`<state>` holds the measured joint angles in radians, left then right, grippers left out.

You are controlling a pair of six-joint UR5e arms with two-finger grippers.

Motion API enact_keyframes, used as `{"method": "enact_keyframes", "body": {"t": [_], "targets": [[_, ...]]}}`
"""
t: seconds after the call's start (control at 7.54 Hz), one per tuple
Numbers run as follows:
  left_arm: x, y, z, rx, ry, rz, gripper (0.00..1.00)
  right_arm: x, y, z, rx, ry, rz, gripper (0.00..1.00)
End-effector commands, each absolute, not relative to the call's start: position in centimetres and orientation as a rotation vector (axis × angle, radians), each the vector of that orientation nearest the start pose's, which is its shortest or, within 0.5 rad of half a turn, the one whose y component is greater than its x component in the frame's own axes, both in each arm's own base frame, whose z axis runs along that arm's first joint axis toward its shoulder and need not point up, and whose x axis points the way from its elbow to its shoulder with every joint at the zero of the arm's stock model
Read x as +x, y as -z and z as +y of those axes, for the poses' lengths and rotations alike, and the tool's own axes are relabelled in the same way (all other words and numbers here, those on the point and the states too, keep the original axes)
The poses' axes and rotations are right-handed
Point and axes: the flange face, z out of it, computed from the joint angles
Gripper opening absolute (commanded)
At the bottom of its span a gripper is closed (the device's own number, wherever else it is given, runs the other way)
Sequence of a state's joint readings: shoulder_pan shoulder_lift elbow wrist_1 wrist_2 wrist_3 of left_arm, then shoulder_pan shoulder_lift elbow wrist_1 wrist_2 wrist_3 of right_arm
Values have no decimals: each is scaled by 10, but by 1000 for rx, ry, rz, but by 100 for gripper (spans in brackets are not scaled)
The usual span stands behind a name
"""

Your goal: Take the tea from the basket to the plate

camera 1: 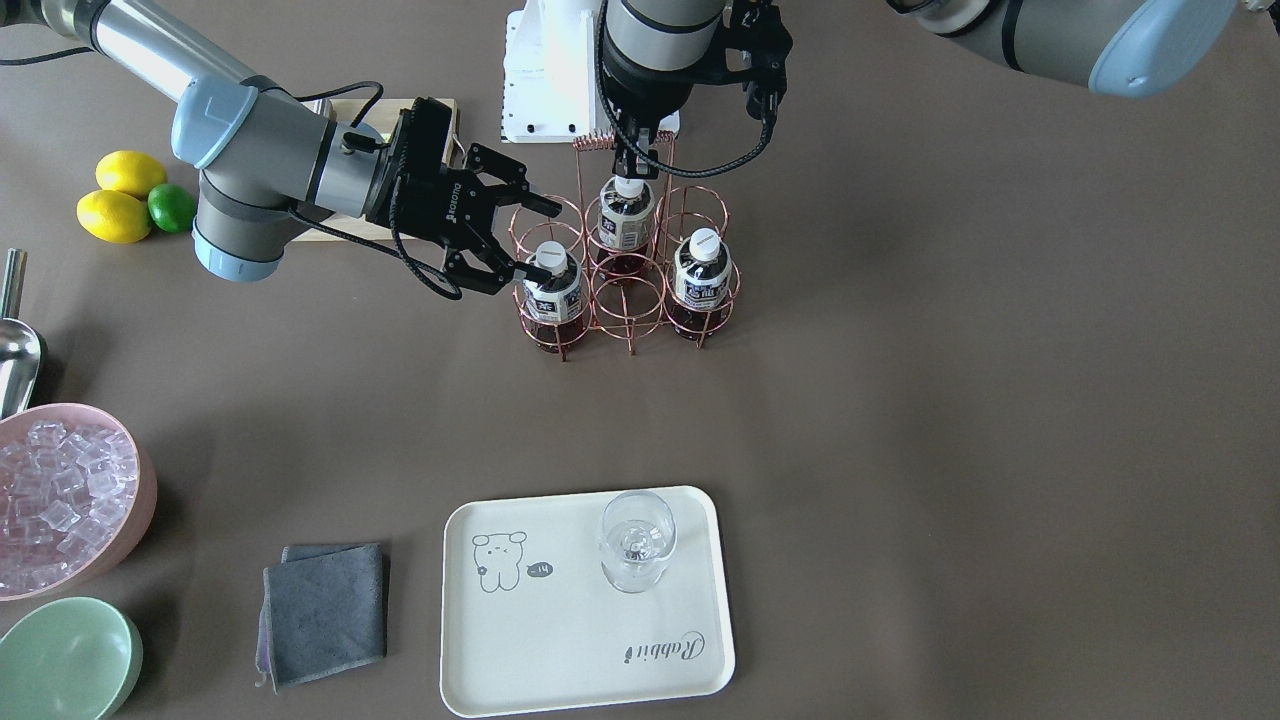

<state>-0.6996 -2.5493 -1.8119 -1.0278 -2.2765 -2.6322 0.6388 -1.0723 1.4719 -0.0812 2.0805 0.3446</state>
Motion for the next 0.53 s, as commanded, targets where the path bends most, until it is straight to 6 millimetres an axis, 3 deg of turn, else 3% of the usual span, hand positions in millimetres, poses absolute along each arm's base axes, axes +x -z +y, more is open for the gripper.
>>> {"method": "enact_keyframes", "body": {"t": [0.0, 0.13, 0.4], "targets": [[425, -30, -448, -853, 1385, 560, 0, -452, -258, -438, 1319, 870, -1423, 65], [425, -29, -448, -854, 1384, 560, 0, -453, -259, -439, 1318, 870, -1422, 51], [427, -30, -449, -854, 1386, 555, 0, -451, -259, -440, 1310, 864, -1426, 10]]}}
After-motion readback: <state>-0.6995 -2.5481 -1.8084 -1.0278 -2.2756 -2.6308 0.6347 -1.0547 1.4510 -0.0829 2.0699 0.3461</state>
